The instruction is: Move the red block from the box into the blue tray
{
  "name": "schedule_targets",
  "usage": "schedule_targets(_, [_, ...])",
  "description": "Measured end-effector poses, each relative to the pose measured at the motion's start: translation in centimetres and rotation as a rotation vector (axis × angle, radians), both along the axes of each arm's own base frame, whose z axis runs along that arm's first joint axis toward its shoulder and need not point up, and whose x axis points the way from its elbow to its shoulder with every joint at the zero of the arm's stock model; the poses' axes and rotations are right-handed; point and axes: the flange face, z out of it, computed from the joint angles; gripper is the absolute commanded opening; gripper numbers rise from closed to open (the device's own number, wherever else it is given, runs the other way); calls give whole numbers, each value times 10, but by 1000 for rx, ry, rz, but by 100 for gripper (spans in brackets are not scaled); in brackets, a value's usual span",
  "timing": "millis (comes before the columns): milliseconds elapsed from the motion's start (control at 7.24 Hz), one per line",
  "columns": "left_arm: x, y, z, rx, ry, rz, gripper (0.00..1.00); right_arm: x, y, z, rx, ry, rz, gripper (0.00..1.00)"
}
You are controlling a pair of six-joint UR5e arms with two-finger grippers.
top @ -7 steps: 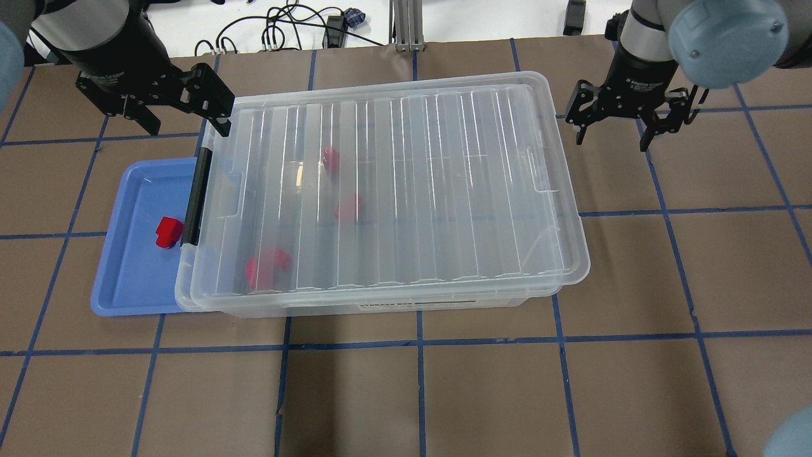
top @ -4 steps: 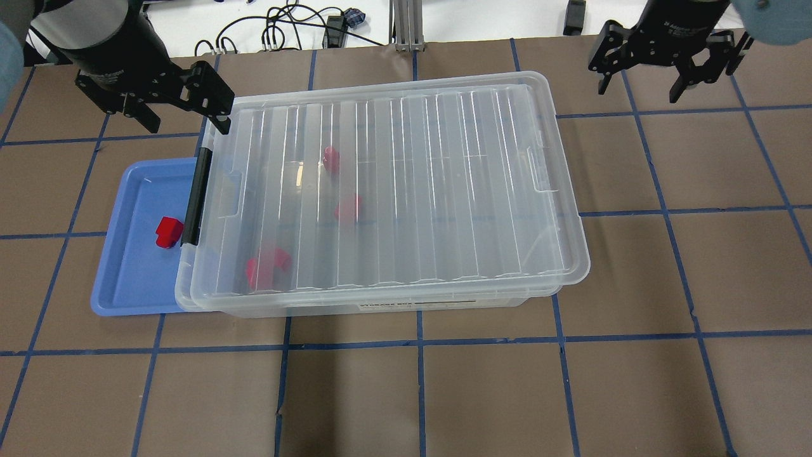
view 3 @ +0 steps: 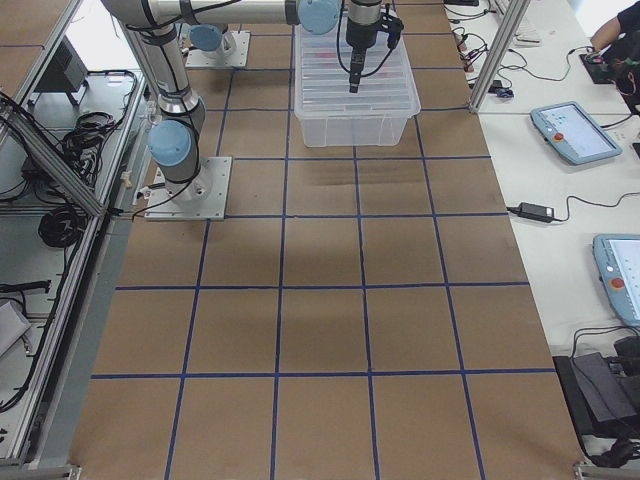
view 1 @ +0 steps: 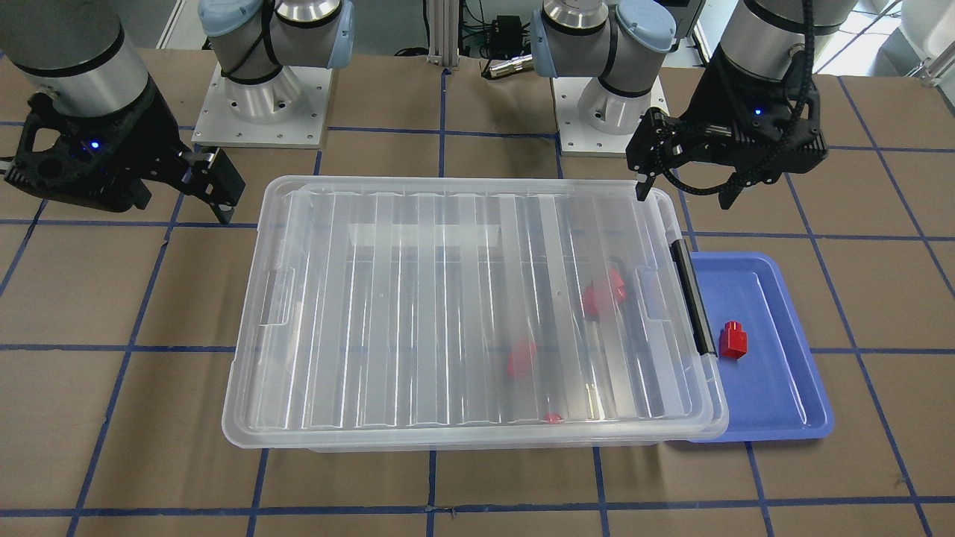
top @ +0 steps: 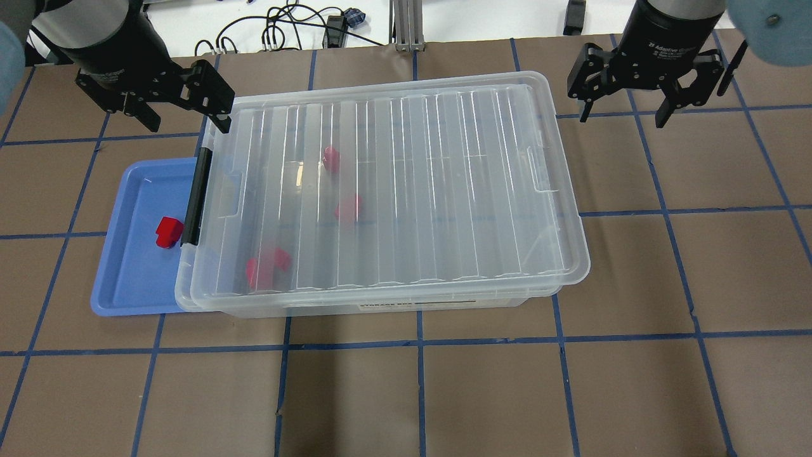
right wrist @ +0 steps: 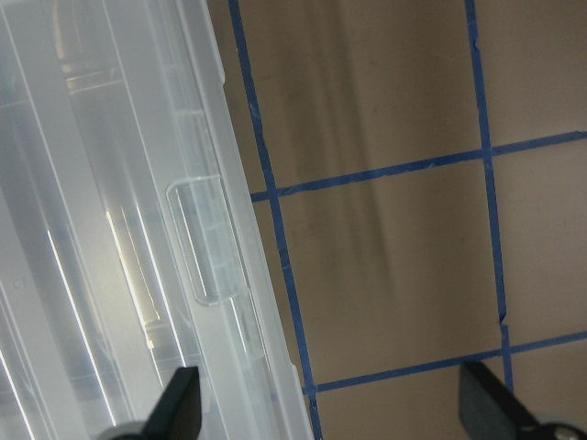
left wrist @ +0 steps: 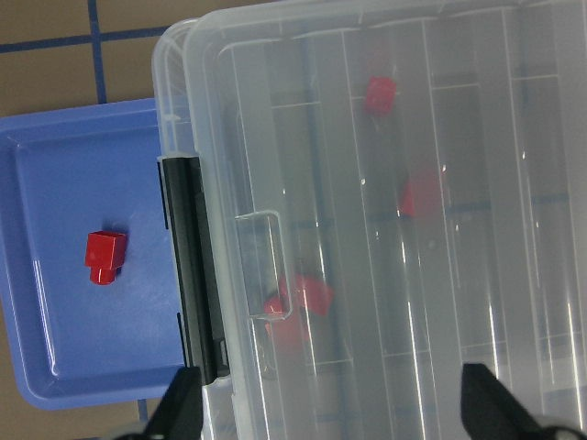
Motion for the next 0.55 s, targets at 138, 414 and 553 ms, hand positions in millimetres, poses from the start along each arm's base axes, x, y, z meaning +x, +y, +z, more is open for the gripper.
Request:
schedule_targets(138, [0,0,0,0,0,0,100,1,7,4,9,-1,5,100])
schedule_targets(414, [0,0,0,0,0,0,100,1,14,10,11,-1,35,100])
schedule_targets(553, [1,0,0,0,-1,1,100,1,15,11,9,-1,47,100])
